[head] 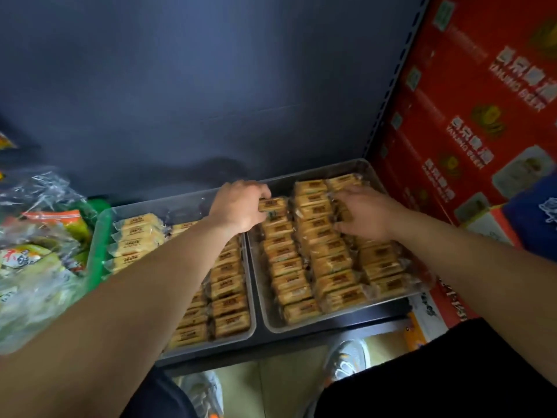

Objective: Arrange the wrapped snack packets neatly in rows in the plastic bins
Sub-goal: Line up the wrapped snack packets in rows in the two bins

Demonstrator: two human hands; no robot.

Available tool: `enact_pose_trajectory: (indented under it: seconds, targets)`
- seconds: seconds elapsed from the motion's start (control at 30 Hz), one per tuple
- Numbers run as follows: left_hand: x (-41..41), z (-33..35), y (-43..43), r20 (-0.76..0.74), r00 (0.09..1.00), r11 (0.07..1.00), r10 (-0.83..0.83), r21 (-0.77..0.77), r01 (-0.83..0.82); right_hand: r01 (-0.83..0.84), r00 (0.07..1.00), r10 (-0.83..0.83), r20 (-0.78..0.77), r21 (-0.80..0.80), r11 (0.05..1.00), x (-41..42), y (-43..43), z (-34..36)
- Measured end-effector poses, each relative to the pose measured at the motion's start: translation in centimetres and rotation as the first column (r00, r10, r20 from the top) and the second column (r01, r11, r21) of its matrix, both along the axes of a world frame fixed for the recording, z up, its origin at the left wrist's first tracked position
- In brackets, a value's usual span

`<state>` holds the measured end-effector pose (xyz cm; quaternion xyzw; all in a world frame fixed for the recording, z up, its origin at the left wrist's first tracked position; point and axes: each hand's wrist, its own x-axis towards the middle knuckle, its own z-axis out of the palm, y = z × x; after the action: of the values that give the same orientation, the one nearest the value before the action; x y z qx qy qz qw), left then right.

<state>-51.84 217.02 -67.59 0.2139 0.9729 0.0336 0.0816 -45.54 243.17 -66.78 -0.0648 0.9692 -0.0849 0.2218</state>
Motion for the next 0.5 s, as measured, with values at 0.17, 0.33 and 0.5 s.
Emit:
enact_pose_trajectory:
  seconds: [0.17,0.33,0.5]
  targets:
    - [-1.1,-3.2,0.6,-0.109,0.994,0.994,-0.016,-0.113,0.004,-0.057,0.996,0.061,-0.061,0.059,0.997,-3.3,-2.0,-1.7]
    - [-1.7,-4.3,0.9,-0.166,0.986,0.997,0.029,-0.071,-0.042,-0.112,0.994,0.113,-0.007,0.085,0.99,-4.4,-2.5,-3.1]
    - [-1.7,-4.8,1.5,-0.206,0.977,0.995,0.057,-0.074,-0.074,-0.165,0.985,0.169,-0.023,0.12,0.979,-4.3,-3.0,-3.5]
